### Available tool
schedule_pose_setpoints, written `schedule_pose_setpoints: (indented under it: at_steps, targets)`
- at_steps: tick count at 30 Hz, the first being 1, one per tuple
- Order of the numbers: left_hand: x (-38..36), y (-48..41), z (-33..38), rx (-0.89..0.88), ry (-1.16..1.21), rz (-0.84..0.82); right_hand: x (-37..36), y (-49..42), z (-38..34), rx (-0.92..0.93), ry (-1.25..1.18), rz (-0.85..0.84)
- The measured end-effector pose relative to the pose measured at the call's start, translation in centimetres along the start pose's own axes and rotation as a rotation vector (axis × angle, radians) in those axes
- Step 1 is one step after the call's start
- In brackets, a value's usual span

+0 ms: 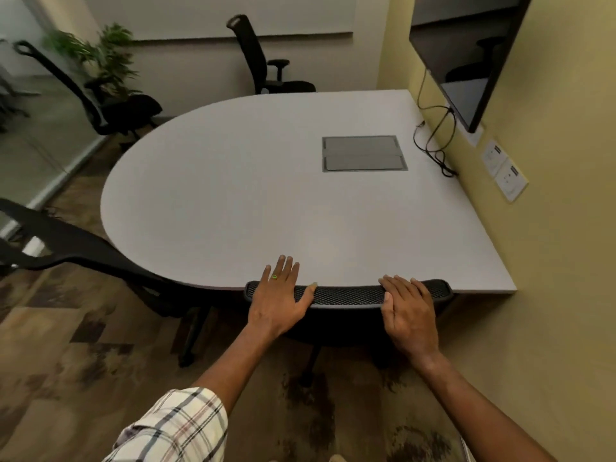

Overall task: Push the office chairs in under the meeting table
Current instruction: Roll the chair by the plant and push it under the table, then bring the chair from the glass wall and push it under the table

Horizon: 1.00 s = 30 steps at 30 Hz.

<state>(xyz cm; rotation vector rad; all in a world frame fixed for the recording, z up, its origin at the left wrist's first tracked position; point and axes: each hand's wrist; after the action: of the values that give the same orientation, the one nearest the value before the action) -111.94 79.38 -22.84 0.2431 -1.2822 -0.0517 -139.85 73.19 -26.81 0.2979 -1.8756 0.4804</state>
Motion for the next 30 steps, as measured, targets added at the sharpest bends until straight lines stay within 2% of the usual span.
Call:
schedule_pose_setpoints:
  at_steps: [3,7,13,15,21,26,30]
  targets:
    - [0.8,2.3,-0.6,0.037,0.139,0.118,0.5,-0.2,-0.9,-0.025,0.02,-0.029]
    - [1.5,7.5,-3.8,0.113,0.179,0.271,0.2,-0.9,-4.7,0.052,-0.015,-0.055]
    - [2.3,17.4,-13.7,0.461,0.097,0.411,-1.3,-1.5,-20.7,0.409,-0.099,-0.029]
    - [2.7,20.1,-16.4,0.551,0.092,0.413,-2.4,-1.2,-25.4,0.507,-0.111,0.0]
    - [5.2,31.3,-25.9,0.769,0.037,0.46,-5.1,1.1,-42.5,0.722,-0.102,-0.102]
    - [8.6,37.5,-32.7,0.824,-0.046,0.459,-6.5,1.3,-54.3,0.843,-0.107,-0.16]
    - [11.0,39.2,-35.6,0.829,-0.101,0.416,-6.8,0.6,-59.3,0.848,-0.142,-0.149]
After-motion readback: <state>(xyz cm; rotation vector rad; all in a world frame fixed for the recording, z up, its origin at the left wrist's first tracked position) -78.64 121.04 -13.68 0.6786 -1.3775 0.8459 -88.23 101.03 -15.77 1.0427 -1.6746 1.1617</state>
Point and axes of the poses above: each hand's wrist, its own y-axis away from the middle knuckle, its own x-axis out of the back of the hand, z = x × y, and after that the axes turned 10 degrees about -z, right-handed
